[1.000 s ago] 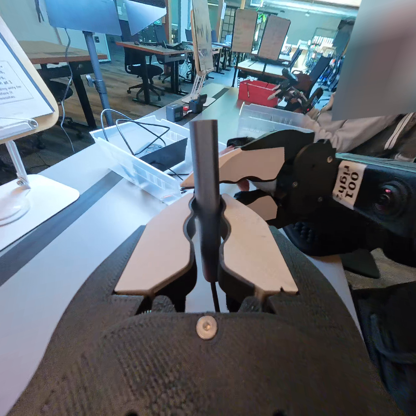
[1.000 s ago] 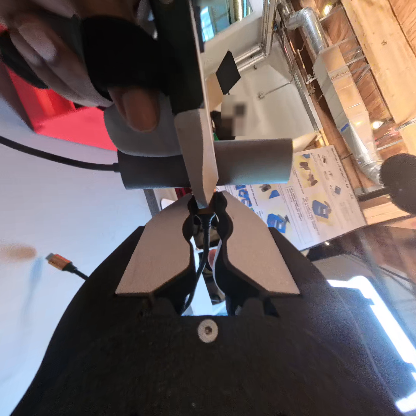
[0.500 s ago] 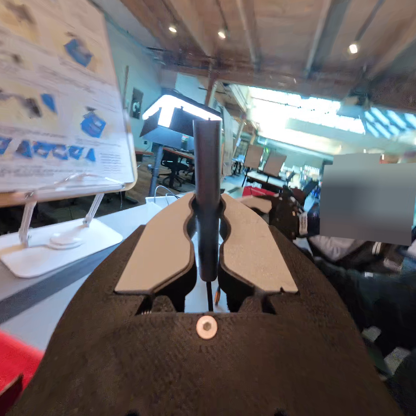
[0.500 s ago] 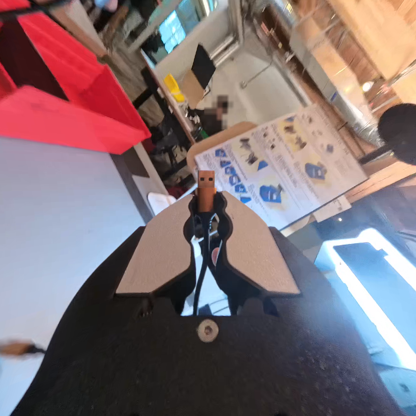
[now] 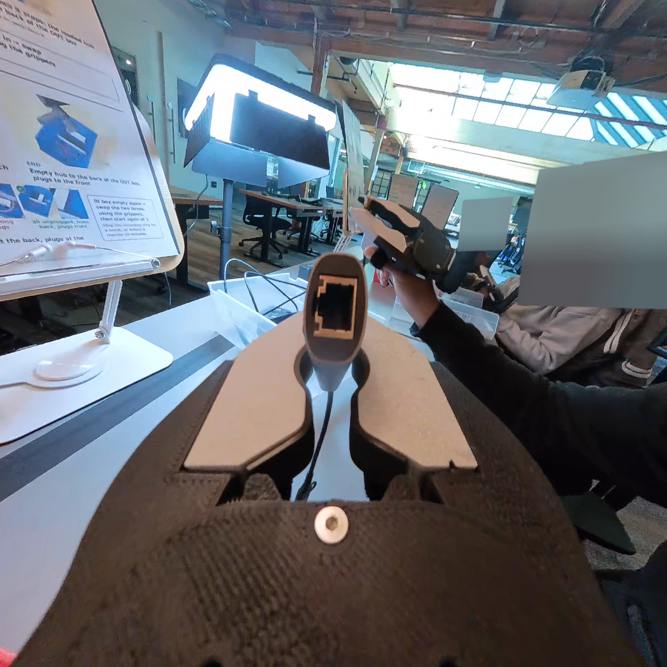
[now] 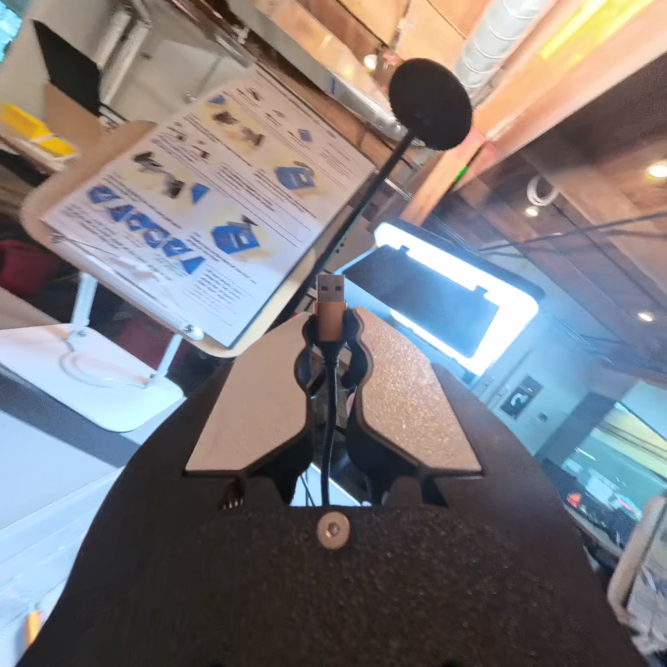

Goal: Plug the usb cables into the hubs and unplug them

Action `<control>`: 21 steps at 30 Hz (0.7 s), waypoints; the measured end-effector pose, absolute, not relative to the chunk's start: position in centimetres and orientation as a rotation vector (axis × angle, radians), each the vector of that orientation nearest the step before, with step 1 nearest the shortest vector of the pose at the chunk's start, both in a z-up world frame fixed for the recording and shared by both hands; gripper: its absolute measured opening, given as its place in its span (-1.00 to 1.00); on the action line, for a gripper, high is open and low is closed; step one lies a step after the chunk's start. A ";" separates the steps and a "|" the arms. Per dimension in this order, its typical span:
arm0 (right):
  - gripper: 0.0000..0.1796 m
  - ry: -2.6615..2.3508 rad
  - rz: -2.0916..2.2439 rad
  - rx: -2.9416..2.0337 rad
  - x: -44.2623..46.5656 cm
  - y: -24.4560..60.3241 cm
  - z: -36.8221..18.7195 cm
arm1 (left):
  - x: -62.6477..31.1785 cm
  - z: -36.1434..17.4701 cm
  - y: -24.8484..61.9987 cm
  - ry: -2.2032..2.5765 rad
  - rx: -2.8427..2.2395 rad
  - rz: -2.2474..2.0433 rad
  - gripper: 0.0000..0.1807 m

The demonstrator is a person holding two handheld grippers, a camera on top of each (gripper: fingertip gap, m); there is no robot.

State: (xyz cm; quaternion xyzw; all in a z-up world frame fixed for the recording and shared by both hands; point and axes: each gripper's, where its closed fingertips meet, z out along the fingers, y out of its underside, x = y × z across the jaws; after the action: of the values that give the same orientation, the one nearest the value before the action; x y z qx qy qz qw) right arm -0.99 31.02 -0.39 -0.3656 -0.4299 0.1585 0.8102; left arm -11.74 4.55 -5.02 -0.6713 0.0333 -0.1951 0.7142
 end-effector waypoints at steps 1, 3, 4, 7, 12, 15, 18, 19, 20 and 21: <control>-0.81 -0.888 0.329 -0.799 -0.7 32.1 -0.6 | -11.7 -5.3 4.7 0.081 -1.499 -0.427 -0.81; -0.81 -0.885 0.296 -0.830 -0.6 33.7 -1.9 | -11.6 -5.9 5.0 0.098 -1.519 -0.421 -0.81; -0.81 -0.886 0.264 -0.838 -0.6 34.4 -2.5 | -11.5 -6.3 5.2 0.105 -1.532 -0.423 -0.81; -0.82 -0.992 0.241 -0.905 -1.8 35.7 -5.8 | -11.2 -7.2 5.6 0.120 -1.559 -0.436 -0.81; -0.52 -1.232 0.320 -1.119 -3.8 35.5 -10.2 | -10.7 -7.3 5.6 0.127 -1.567 -0.447 -0.81; -0.44 -1.226 0.468 -1.133 -3.7 33.5 -8.4 | -10.5 -7.0 5.4 0.141 -1.567 -0.437 -0.81; -0.44 -1.216 0.632 -1.087 -3.5 30.5 -5.9 | -10.2 -6.8 5.2 0.151 -1.562 -0.437 -0.81; -0.48 -1.238 0.694 -1.059 -3.6 29.0 -5.2 | -10.1 -6.7 5.2 0.153 -1.559 -0.442 -0.82; -0.49 -1.272 0.756 -1.032 -3.8 27.3 -4.7 | -9.9 -6.7 5.2 0.156 -1.559 -0.448 -0.82; -0.51 -1.320 0.810 -1.002 -4.1 25.4 -4.5 | -9.8 -6.8 5.2 0.159 -1.559 -0.454 -0.82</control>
State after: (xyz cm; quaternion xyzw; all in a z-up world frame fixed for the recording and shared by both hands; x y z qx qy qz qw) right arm -4.08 25.35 -4.48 -0.4329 -0.5702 0.3500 0.6041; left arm -9.75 5.25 -6.76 -0.6959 0.0710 -0.2024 0.6853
